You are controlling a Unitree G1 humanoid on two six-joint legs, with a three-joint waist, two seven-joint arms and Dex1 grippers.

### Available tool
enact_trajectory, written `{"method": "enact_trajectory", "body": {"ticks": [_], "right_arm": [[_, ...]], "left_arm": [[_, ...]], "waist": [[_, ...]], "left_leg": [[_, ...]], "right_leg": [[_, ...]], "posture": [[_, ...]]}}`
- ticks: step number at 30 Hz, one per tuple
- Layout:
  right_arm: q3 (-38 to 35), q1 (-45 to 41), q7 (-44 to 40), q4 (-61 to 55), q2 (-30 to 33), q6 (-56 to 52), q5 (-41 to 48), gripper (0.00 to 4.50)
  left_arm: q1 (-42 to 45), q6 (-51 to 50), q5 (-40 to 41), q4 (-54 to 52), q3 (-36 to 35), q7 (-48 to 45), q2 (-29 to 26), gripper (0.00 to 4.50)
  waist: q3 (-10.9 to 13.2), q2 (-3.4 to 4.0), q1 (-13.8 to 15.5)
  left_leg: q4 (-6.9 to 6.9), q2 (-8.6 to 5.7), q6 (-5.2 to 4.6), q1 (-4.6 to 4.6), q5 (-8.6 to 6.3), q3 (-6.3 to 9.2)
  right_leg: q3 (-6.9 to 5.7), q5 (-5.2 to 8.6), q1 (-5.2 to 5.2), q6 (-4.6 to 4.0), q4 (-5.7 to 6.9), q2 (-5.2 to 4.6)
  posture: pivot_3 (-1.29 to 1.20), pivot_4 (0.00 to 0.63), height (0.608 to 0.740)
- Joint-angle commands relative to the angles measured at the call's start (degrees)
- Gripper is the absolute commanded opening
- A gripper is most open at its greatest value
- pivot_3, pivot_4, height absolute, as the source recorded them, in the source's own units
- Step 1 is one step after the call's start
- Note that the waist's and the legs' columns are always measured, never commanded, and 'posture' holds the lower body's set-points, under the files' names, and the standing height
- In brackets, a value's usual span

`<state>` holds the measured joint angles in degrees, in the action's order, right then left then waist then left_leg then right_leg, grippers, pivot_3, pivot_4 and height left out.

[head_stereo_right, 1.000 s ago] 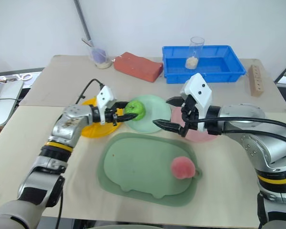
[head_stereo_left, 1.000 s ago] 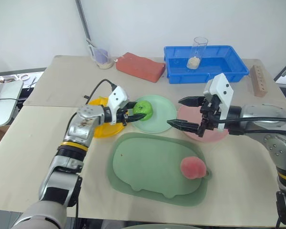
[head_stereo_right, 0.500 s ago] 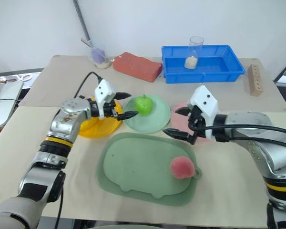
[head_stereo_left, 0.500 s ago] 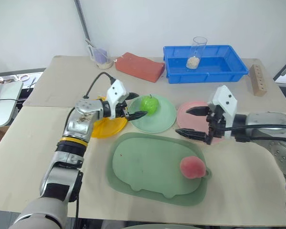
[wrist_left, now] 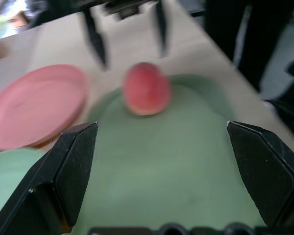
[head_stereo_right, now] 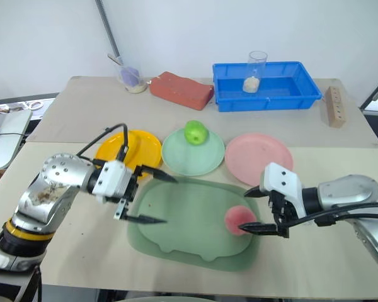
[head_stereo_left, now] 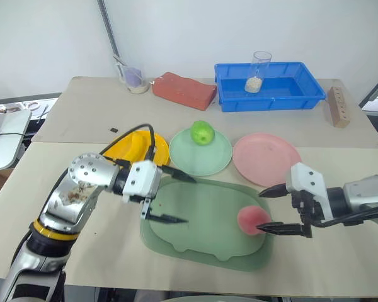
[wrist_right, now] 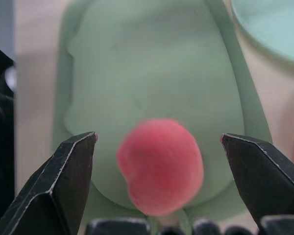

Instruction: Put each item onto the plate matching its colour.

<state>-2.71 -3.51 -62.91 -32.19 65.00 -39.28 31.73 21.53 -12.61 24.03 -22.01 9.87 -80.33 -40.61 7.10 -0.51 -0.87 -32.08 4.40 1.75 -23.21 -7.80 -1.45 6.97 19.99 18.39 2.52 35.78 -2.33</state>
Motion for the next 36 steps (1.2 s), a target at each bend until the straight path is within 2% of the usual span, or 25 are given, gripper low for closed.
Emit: {"method": "enact_trajectory", "body": {"ticks": [1, 7, 13, 16, 19, 24, 31, 36], "right_arm": [[2.0, 0.5, 0.9, 1.0, -0.9, 4.4, -4.5, 4.50], [3.8, -0.1, 1.3, 2.8, -2.9, 5.7, -6.8, 4.50], [3.0, -0.6, -0.9, 3.1, -2.8, 5.2, -5.7, 2.67], [2.7, -0.7, -1.4, 2.8, -2.9, 4.8, -5.3, 2.13], [1.3, -2.2, -0.9, 2.8, -3.3, 2.8, -3.6, 2.00], [-2.7, -12.3, 4.0, 11.4, -6.3, -3.2, -0.6, 1.92], [0.4, -24.0, 11.4, 28.2, -10.5, -1.5, -8.4, 1.92], [3.4, -29.3, 14.4, 38.1, -14.7, -1.1, -13.0, 1.92]], "left_arm": [[0.7, -0.5, 1.7, -2.4, -0.9, 2.1, 0.4, 4.46], [0.8, -1.4, 2.6, -3.6, -0.6, 3.1, -0.1, 4.46], [0.4, -1.0, 2.3, -3.8, -0.4, 3.8, -0.4, 4.50], [0.7, -1.2, 2.2, -3.5, -0.2, 4.3, -0.2, 4.50], [1.5, -2.2, 2.4, -2.7, -0.5, 5.5, 0.2, 4.50], [6.6, -11.0, 4.8, 3.3, -3.0, 14.8, 4.8, 4.50], [11.3, -14.7, 3.3, 10.6, -3.1, 22.2, 10.6, 4.50], [11.1, -14.4, 2.1, 11.1, -1.4, 22.6, 11.8, 4.50]], "waist": [[0.0, -0.01, 0.1], [0.0, -0.02, 0.0], [0.0, -0.01, 0.1], [0.0, -0.01, 0.1], [0.0, -0.01, 0.1], [0.0, -0.02, 0.1], [0.0, 0.02, 0.1], [0.0, 0.09, 0.0]], "left_leg": [[-0.04, 0.00, 0.00, -0.03, 0.00, 0.01], [-0.09, 0.00, -0.02, -0.02, -0.02, 0.01], [-0.10, -0.01, -0.03, -0.01, -0.02, 0.01], [-0.11, -0.01, -0.03, -0.02, -0.02, 0.01], [-0.11, -0.01, -0.03, -0.02, -0.02, 0.01], [-0.19, -0.02, -0.03, -0.02, -0.02, 0.02], [-0.22, -0.05, -0.18, -0.08, -0.10, 0.04], [-0.22, -0.06, -0.18, -0.06, -0.10, 0.03]], "right_leg": [[-0.03, 0.00, 0.02, 0.00, 0.01, 0.00], [-0.02, 0.00, -0.02, 0.01, -0.01, -0.01], [-0.02, 0.00, -0.04, 0.01, 0.00, 0.00], [-0.02, 0.00, -0.05, 0.01, -0.01, -0.01], [-0.02, 0.00, -0.05, 0.01, -0.01, -0.01], [-0.03, 0.00, -0.06, 0.01, 0.03, -0.01], [-0.01, 0.00, -0.06, 0.02, 0.02, -0.01], [0.01, -0.01, -0.06, 0.01, 0.07, 0.00]], "posture": [[0.00, 0.150, 0.740], [0.00, 0.150, 0.740], [0.00, 0.150, 0.740], [0.00, 0.150, 0.740], [0.00, 0.150, 0.740], [0.00, 0.150, 0.740], [0.00, 0.150, 0.740], [0.00, 0.150, 0.740]]}}
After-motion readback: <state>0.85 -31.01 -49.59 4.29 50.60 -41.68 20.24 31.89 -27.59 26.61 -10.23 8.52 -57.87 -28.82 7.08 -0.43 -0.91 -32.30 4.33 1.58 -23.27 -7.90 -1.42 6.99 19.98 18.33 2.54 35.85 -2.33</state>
